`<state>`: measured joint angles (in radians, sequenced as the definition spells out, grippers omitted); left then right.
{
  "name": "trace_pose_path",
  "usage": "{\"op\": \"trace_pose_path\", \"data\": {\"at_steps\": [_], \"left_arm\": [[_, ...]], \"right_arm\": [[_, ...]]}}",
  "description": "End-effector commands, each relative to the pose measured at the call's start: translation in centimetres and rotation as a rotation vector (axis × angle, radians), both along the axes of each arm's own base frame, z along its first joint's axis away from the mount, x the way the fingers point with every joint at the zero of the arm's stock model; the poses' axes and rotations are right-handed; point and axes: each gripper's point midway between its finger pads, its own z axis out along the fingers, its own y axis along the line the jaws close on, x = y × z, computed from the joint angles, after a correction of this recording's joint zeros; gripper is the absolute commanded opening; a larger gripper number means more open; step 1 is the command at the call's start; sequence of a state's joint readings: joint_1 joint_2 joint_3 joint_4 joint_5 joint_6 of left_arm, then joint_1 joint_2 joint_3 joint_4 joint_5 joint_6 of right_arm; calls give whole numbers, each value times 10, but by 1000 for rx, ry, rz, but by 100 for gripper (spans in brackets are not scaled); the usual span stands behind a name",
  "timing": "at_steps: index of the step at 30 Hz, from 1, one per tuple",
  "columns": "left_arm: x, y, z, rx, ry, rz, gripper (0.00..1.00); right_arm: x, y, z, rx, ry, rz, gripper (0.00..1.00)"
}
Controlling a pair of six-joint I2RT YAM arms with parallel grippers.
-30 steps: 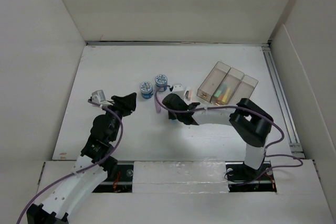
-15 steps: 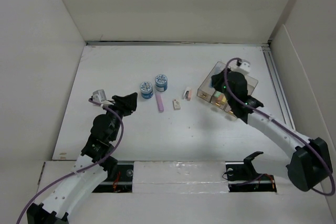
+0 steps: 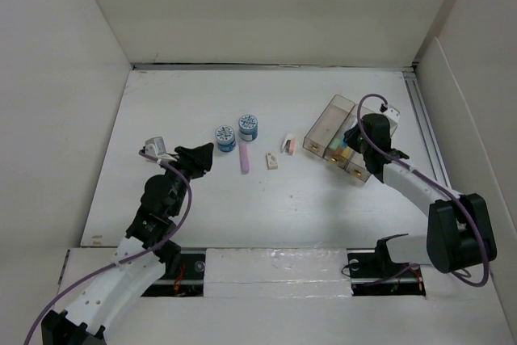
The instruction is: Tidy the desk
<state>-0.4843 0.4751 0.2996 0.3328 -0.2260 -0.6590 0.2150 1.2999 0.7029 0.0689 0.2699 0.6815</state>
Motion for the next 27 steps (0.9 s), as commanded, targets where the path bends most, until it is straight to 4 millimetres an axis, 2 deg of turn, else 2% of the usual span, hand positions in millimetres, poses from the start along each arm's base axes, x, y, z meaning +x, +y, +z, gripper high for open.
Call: {"op": "trace_pose_path", "data": {"at_steps": [1, 2, 5, 6, 7, 9, 10, 11, 12, 14, 15, 16, 17, 18, 19, 20, 21, 22, 23, 24, 25, 27], "left_arm": [[0, -2, 24, -16, -68, -8, 45], [0, -2, 25, -18, -69, -11, 45], [1, -3, 25, -18, -73, -12, 45], [1, -3, 24, -18, -68, -12, 45], [1, -4, 24, -15, -64, -15, 45], [1, -5, 23, -15, -64, -22, 45], [1, -4, 24, -17, -71, -18, 45], [1, -4, 24, -18, -70, -15, 45], [1, -3, 24, -19, -68, -14, 45], [0, -3, 25, -20, -71, -14, 44], [-1, -2, 26, -25, -76, -11, 44], [-1, 0, 26, -30, -77, -5, 44], [-2, 2, 26, -37, -77, 5, 44], [-2, 8, 25, -43, -72, 35, 44], [-3, 11, 26, -54, -73, 50, 43], [-3, 14, 25, -67, -69, 68, 43], [-6, 21, 28, -82, -83, 96, 43], [-7, 24, 30, -91, -95, 105, 43], [-8, 27, 29, -99, -99, 117, 43], [-11, 30, 29, -111, -107, 130, 43], [-12, 31, 31, -115, -114, 129, 43], [-14, 29, 35, -116, -131, 112, 43]], "right_arm": [[9, 1, 9, 37, -39, -9, 28], [8, 0, 9, 34, -34, -19, 36], [6, -3, 14, 33, -49, -30, 46], [5, -4, 17, 31, -57, -36, 54], [5, -5, 24, 32, -76, -37, 57], [3, -3, 33, 27, -97, -29, 59], [0, 10, 37, 22, -108, 3, 59], [-1, 17, 53, 26, -163, 20, 60], [-4, 27, 58, 28, -187, 52, 52], [-10, 68, 75, 34, -266, 188, 28], [-13, 88, 75, 38, -263, 258, 9], [-15, 105, 74, 22, -257, 317, 1], [-23, 143, 82, 22, -262, 417, 0], [-25, 167, 61, -6, -204, 490, 0], [-29, 187, 55, -37, -186, 549, 0], [-40, 222, 60, -53, -176, 622, 2], [-42, 242, 33, -93, -117, 662, 10], [-46, 255, 26, -124, -100, 686, 18], [-49, 265, 15, -157, -66, 696, 36], [-53, 289, 23, -152, -82, 736, 44], [-53, 300, -4, -185, -23, 760, 50], [-55, 310, -22, -222, 29, 775, 61]]}}
